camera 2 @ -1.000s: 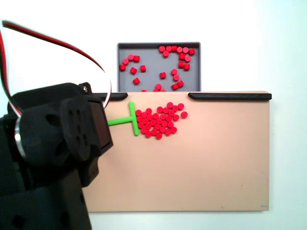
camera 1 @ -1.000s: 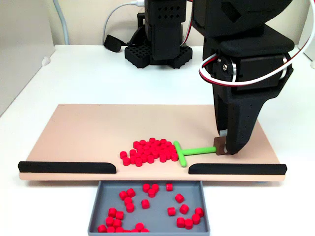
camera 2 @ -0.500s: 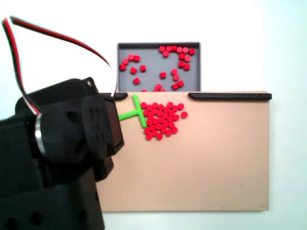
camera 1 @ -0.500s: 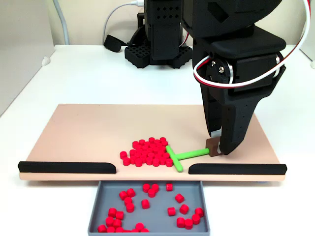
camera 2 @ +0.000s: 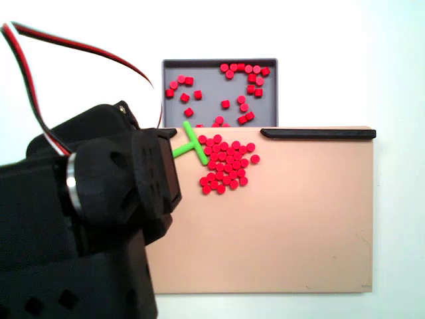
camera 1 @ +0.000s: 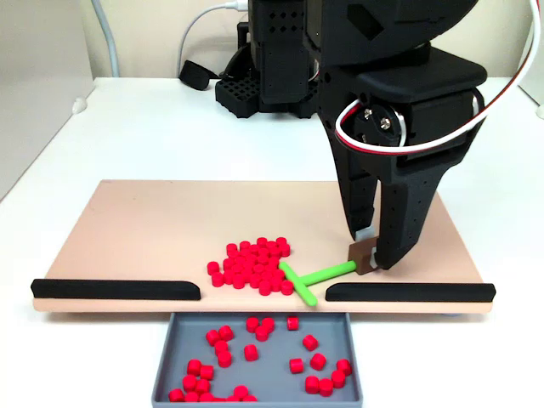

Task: Push granules from left to the grey container

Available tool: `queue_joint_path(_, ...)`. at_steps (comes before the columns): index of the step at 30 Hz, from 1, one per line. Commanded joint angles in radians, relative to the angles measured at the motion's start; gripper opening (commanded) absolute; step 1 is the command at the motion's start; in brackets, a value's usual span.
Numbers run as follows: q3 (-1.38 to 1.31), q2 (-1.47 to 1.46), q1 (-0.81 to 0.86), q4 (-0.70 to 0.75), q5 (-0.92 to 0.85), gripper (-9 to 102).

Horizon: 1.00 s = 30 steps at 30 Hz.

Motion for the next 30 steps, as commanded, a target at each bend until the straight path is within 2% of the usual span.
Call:
queue_joint_path(1,-0.025,0.0,0.017,-0.008,-0.029,0)
queue_joint_path(13,-0.025,-0.005,0.046,-0.008,-0.133,0)
queue_joint_path(30,-0.026,-0.011,0.083,-0.009,-0.439,0)
